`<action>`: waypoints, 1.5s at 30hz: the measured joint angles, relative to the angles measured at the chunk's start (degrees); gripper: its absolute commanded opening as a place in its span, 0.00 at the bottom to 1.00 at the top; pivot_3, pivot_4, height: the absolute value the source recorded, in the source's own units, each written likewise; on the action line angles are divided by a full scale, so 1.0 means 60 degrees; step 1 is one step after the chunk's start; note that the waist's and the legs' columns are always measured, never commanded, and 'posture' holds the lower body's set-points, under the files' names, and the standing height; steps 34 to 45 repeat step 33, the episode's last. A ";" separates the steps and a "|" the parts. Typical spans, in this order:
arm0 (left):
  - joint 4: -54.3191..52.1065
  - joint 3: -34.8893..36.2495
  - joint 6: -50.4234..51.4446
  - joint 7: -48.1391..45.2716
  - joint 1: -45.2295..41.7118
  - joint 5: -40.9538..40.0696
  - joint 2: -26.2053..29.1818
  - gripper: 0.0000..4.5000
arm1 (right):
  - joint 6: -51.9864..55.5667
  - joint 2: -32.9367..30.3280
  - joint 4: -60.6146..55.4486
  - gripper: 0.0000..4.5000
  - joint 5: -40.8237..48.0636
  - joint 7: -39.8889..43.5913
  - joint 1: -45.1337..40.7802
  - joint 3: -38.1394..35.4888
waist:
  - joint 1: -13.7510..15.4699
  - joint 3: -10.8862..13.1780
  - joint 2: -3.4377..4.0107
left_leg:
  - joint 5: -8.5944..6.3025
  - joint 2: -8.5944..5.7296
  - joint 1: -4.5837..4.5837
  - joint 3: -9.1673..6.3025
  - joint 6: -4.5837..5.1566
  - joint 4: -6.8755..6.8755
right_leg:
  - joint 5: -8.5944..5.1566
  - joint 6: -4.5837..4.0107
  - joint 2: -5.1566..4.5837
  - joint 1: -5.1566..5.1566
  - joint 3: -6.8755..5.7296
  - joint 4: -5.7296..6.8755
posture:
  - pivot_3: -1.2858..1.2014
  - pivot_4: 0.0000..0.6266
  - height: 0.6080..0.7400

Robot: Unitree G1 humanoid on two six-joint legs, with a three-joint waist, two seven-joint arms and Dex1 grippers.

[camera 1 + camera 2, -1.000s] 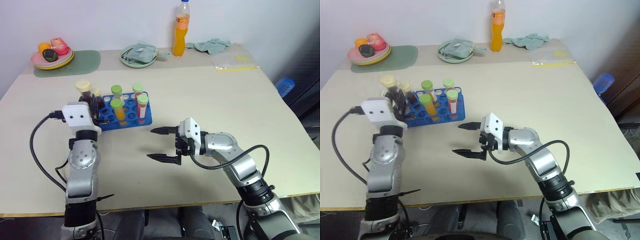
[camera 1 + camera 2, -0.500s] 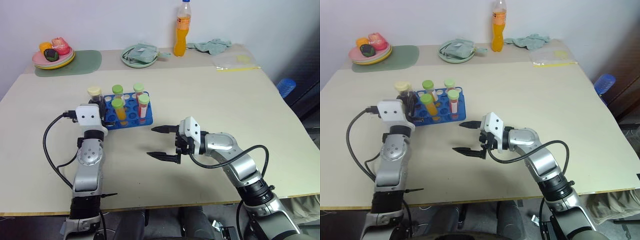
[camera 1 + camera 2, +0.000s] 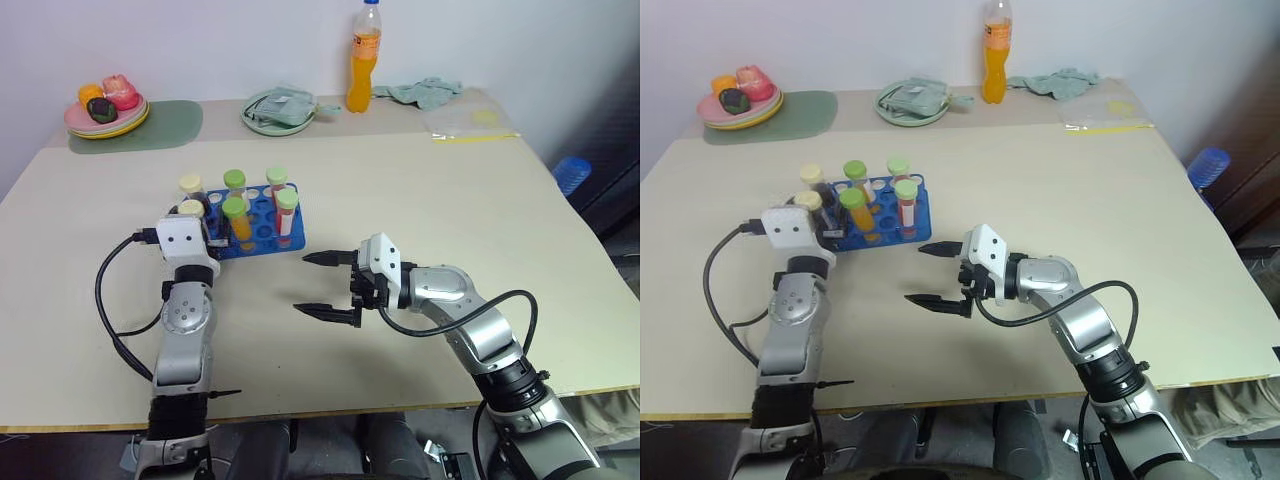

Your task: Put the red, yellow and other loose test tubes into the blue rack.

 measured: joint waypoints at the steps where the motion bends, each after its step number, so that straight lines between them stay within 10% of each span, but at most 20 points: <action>1: -0.0145 0.0063 0.0000 -0.0056 0.0091 -0.0165 -0.0062 1.00 | -0.0038 0.0000 0.0000 0.94 -0.0006 -0.0016 -0.0001 -0.0005 | -0.0005 0.0000 0.0000 | 0.0000 0.0001 0.0000 -0.0001 0.0000 -0.0001 | 0.0000 0.0000 0.0000 -0.0001 0.0000 0.0000 | 0.52 0.24 1.00; 22: -0.3241 0.3695 0.2972 -0.5241 0.5324 -0.5133 0.4410 1.00 | 0.1272 -0.2805 0.1054 0.94 0.1156 -0.0536 0.0671 -0.4018 | 0.0023 0.0005 0.0012 | -0.0010 0.0033 0.0006 0.0008 0.0016 -0.0009 | -0.0017 -0.0028 -0.0005 0.0019 -0.0001 -0.0023 | 0.52 0.24 1.00; 45: -0.3200 0.3630 0.3254 -0.5255 0.4960 -0.5199 0.4358 1.00 | 0.0346 -0.3078 0.1892 0.94 0.0919 -0.0125 0.0957 -0.4136 | 0.0001 0.0008 0.0023 | -0.0015 0.0036 0.0009 0.0016 0.0024 -0.0008 | -0.0006 -0.0007 -0.0016 0.0022 0.0003 -0.0028 | 0.52 0.24 1.00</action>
